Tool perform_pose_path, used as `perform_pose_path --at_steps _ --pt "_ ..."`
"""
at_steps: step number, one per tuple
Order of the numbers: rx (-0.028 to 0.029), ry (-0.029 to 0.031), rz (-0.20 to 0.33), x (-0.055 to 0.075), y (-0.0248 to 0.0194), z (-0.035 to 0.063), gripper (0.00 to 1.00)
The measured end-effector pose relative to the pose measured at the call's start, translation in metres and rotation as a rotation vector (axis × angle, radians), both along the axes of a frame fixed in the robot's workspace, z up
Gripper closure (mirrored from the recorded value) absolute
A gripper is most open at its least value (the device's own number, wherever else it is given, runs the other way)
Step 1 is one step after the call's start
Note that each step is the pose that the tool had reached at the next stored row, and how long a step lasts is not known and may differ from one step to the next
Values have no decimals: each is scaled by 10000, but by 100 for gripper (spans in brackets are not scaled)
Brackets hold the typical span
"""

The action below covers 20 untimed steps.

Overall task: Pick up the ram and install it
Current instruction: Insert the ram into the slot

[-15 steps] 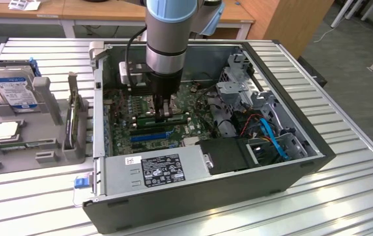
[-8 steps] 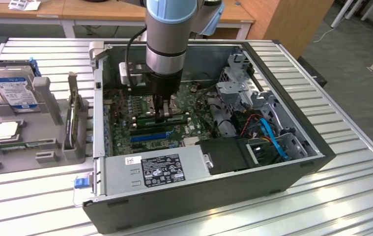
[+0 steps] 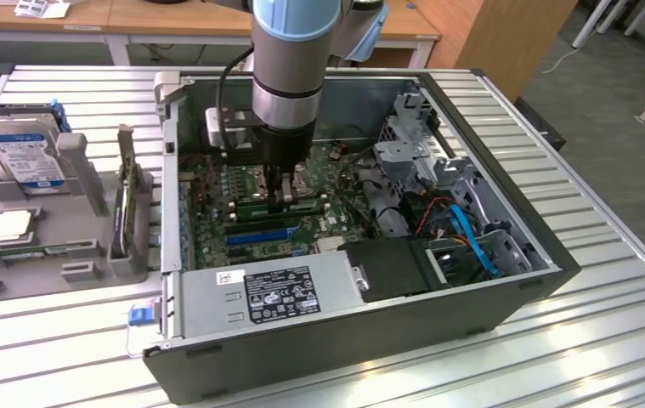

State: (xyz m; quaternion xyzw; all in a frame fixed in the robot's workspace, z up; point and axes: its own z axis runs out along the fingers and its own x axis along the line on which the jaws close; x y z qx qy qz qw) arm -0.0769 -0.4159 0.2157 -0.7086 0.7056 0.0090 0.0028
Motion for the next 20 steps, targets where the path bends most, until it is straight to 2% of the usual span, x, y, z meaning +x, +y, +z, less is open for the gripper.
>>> perform_pose_path --at_steps 2,7,8,14,15,16,20 --pt "-2 0 0 0 1 8 82" --pt "0 3 -16 10 1 235 82" --pt "-2 23 -16 75 -1 307 82" --pt "0 124 -16 354 -20 500 82" --pt "1 174 -16 432 -27 599 82" --pt "0 223 -16 512 -33 752 82" --pt "3 224 -17 512 -33 771 82"
